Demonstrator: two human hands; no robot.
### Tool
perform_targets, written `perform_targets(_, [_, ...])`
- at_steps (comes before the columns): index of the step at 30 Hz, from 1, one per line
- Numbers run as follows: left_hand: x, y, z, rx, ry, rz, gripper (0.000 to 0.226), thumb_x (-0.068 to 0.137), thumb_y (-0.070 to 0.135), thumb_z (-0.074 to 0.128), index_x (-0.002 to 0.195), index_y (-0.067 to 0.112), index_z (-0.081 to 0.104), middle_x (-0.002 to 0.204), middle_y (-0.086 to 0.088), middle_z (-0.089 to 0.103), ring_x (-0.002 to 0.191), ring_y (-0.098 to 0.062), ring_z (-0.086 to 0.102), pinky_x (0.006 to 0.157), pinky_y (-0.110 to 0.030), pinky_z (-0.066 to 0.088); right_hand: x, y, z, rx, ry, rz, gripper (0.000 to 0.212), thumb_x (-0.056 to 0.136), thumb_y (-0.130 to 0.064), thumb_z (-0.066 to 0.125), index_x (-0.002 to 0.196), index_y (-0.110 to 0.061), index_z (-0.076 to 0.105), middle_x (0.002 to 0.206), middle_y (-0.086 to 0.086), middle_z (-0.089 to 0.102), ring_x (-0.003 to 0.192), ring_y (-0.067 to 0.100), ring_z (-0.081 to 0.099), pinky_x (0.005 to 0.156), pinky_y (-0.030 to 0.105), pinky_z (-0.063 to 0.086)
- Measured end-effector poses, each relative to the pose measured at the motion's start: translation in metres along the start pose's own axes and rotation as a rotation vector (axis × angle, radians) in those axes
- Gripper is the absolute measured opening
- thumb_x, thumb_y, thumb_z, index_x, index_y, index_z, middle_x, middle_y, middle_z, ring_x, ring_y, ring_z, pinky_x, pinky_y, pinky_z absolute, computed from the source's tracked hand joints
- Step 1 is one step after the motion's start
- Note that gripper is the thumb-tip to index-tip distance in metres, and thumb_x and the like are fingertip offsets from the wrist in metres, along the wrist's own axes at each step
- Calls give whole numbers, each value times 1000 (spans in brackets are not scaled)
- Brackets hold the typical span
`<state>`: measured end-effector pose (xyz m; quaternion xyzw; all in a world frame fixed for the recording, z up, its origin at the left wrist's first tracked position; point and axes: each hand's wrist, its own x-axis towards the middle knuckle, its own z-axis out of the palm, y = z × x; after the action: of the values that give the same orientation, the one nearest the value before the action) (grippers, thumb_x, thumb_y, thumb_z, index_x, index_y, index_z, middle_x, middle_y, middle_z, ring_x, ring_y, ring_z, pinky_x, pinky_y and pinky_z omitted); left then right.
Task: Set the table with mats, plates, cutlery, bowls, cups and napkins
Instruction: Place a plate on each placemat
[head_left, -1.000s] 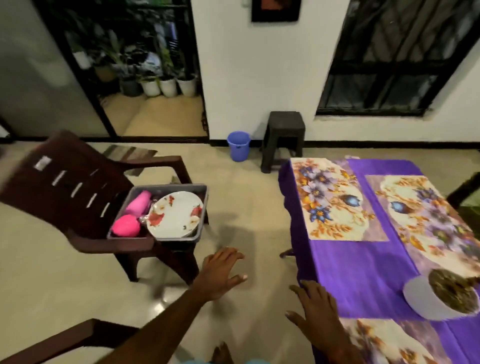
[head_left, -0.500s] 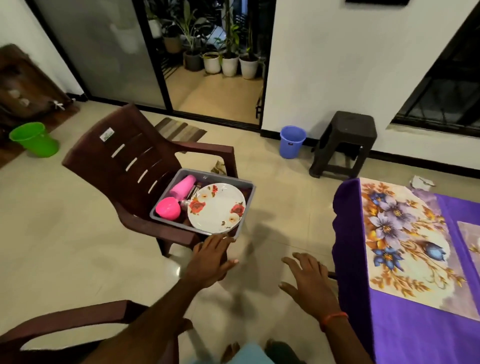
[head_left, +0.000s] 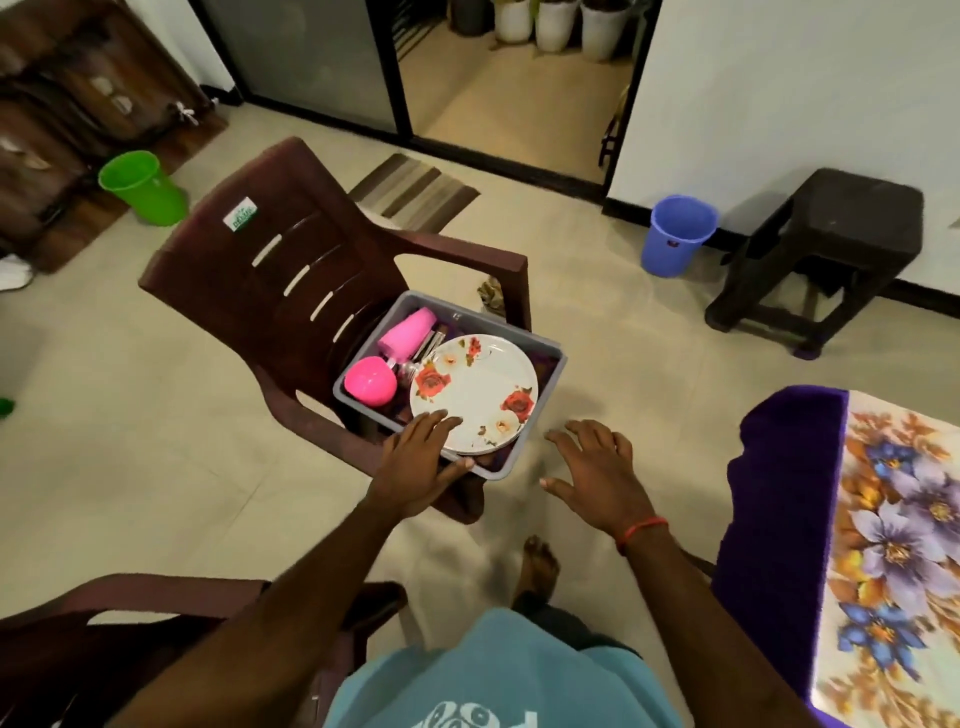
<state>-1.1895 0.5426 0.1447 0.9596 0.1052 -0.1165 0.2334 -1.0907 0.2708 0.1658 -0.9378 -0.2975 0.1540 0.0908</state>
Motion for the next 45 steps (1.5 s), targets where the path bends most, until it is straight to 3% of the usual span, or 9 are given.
perform_targets(11, [56,-17,17,-71,-34,-191,69,96,72,45,153,35,33,164,6,29,151,-22,26,116,-63,30,119,18,11,115,-140,-83,69,85,-51,71,146,-35,42,151,4,41,139,28,33,109,46,33])
perform_targets(20, [126,-82,53,-199,-82,-323,69,93,74,46,150,35,36,162,3,35,147,-24,34,114,-59,36,228,28,69,416,-260,170,68,86,-38,75,145,-24,45,148,10,41,134,36,40,111,44,40])
perform_targets(24, [173,-129,83,-379,-24,-396,65,93,71,52,140,26,51,142,4,54,130,-15,49,110,-46,44,278,37,109,520,-275,309,78,80,-30,80,146,-15,42,147,14,41,128,33,50,109,39,42])
perform_targets(28, [212,-158,110,-514,77,-520,51,96,50,66,134,17,57,131,2,60,120,-19,56,99,-34,43,317,48,158,500,-273,395,89,75,-49,73,149,-19,32,146,14,44,122,35,57,105,46,48])
perform_targets(30, [225,-167,124,-556,82,-619,59,97,42,67,142,9,49,135,-6,59,127,-30,55,99,-34,40,332,48,179,459,-304,439,91,83,-44,73,153,-17,20,146,21,43,122,40,56,103,49,49])
perform_targets(34, [241,-184,149,-612,-2,-769,85,92,55,68,154,9,35,148,-13,53,134,-36,51,109,-46,42,345,44,191,365,-289,510,94,92,-37,69,156,-8,7,146,28,43,128,44,49,109,50,43])
perform_targets(39, [257,-208,162,-712,-31,-866,115,51,82,68,143,16,52,134,-9,62,119,-31,60,100,-45,50,343,40,182,143,-299,492,81,88,-25,73,145,5,24,137,31,47,126,42,50,107,45,44])
perform_targets(42, [258,-213,160,-787,-61,-893,105,48,75,78,133,17,58,127,-7,66,112,-26,63,97,-44,53,335,26,162,9,-247,447,66,89,-16,65,140,6,30,129,31,50,118,40,54,96,42,51])
perform_targets(45, [253,-197,134,-813,-25,-868,72,71,55,85,126,15,61,121,-8,68,110,-28,63,92,-42,52,323,20,129,86,-238,446,76,85,-13,71,144,6,27,132,30,46,122,42,51,97,44,49])
